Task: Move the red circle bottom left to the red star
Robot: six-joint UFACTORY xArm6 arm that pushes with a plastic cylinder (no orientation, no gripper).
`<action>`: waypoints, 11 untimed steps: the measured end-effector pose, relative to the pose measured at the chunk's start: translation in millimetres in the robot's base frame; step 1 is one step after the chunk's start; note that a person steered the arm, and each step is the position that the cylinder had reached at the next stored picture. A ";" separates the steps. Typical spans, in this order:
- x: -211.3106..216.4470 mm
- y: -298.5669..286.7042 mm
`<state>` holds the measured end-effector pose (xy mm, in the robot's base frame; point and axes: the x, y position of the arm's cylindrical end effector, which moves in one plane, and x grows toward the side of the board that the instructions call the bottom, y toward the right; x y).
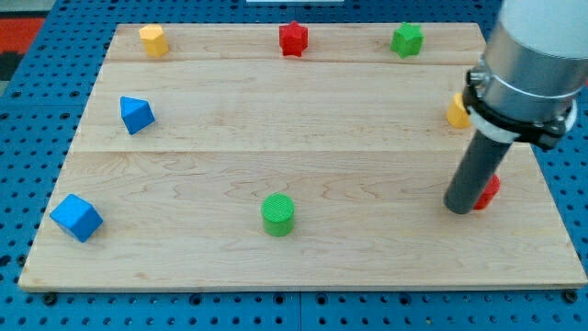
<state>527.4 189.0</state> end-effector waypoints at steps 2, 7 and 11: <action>21.6 39.4; -174.9 -137.3; -234.7 -239.9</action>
<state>292.7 -51.0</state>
